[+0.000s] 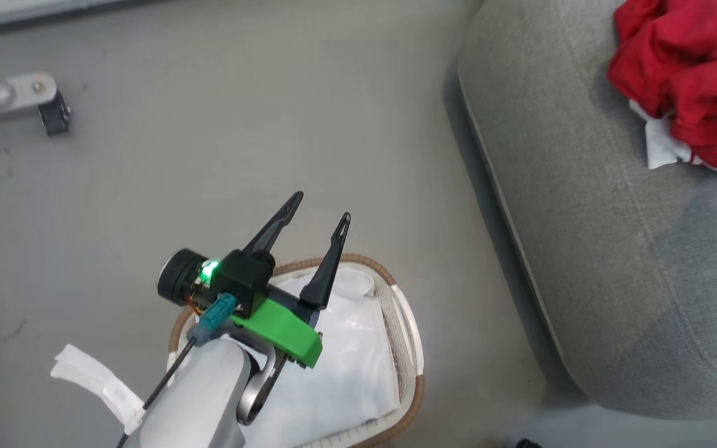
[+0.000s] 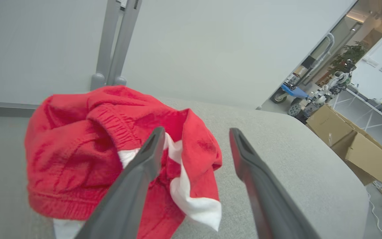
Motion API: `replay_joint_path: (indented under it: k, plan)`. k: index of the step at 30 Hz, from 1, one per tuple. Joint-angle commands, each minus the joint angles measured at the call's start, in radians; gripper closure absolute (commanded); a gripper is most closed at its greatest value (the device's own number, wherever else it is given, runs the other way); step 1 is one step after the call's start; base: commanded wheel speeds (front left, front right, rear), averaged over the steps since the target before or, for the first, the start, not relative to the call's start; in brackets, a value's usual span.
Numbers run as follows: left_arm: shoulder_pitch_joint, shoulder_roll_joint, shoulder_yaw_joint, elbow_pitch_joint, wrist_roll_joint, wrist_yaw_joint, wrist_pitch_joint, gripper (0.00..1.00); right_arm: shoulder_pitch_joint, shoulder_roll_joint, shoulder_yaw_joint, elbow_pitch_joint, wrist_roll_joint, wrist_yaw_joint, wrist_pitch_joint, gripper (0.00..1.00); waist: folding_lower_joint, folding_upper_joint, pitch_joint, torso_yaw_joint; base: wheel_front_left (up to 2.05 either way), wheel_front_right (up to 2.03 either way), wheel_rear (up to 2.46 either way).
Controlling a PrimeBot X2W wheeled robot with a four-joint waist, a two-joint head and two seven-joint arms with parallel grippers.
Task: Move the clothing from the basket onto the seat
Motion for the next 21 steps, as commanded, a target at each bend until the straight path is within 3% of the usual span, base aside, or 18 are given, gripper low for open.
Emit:
replay_joint_path:
  k: [1, 7, 13, 21]
  plan:
    - [0.026, -0.002, 0.011, 0.003, -0.004, -0.003, 0.000, 0.00, 0.042, 0.006, 0.036, -0.027, 0.029, -0.001, -0.004, 0.00, 0.0000, 0.0000, -0.090, -0.020, 0.00, 0.00, 0.00]
    - [0.087, -0.026, 0.092, 0.009, 0.002, -0.003, 0.000, 0.00, 0.142, 0.033, 0.211, -0.152, 0.159, -0.001, -0.005, 0.00, 0.0000, 0.0000, -0.164, 0.017, 0.00, 0.00, 0.00]
    - [0.146, -0.038, 0.212, 0.023, 0.033, -0.003, 0.000, 0.00, 0.188, 0.067, 0.333, -0.162, 0.255, -0.001, -0.005, 0.00, 0.0000, 0.0000, -0.219, 0.075, 0.00, 0.00, 0.00]
    - [0.222, -0.071, 0.394, 0.045, 0.085, -0.002, 0.000, 0.00, 0.263, 0.129, 0.397, -0.144, 0.326, -0.001, -0.005, 0.00, 0.0000, 0.0000, -0.271, 0.159, 0.00, 0.00, 0.00]
